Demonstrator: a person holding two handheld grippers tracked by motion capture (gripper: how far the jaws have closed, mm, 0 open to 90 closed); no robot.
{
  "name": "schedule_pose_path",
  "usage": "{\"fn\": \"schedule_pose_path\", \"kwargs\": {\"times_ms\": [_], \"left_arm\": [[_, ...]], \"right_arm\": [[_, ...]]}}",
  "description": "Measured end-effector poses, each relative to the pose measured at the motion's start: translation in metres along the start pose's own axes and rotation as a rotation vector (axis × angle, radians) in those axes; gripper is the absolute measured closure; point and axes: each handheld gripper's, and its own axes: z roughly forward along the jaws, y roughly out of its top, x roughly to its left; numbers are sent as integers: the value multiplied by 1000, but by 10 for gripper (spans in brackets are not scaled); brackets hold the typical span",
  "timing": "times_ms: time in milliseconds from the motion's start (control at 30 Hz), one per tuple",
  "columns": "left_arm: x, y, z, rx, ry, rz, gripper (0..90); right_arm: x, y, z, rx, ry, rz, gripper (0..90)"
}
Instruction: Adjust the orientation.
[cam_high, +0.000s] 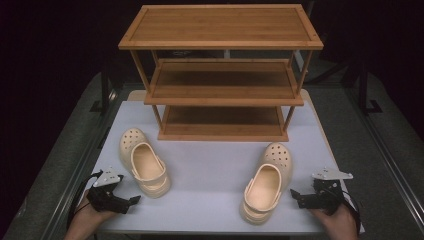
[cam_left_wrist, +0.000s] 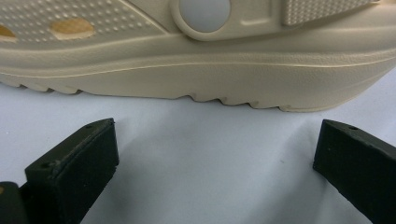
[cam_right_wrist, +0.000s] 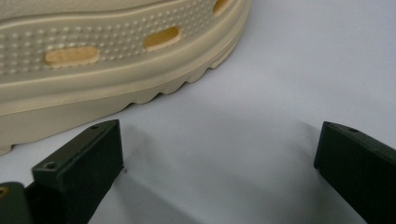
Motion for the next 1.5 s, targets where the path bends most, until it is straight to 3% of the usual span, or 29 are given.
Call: {"fn": "schedule_pose_path", "kwargs": {"times_ms": [500,533,733,967,1400,1500], "left_arm": [[3,1,-6,-4,-2,-15,14],[3,1,-8,-12,0,-17,71],[6,3,-15,-22,9,-34,155],[7,4,-21,-30,4,-44,344],[31,27,-40,-53,29,-135,843],[39,33,-42,-49,44,-140,900]], "right_arm": [[0,0,0,0,1,0,7],[0,0,0,0,1,0,7],[0,0,0,-1,1,0,7],[0,0,0,0,1,0,7],[0,0,0,1,2,4,7],[0,0,0,1,2,4,7]]}}
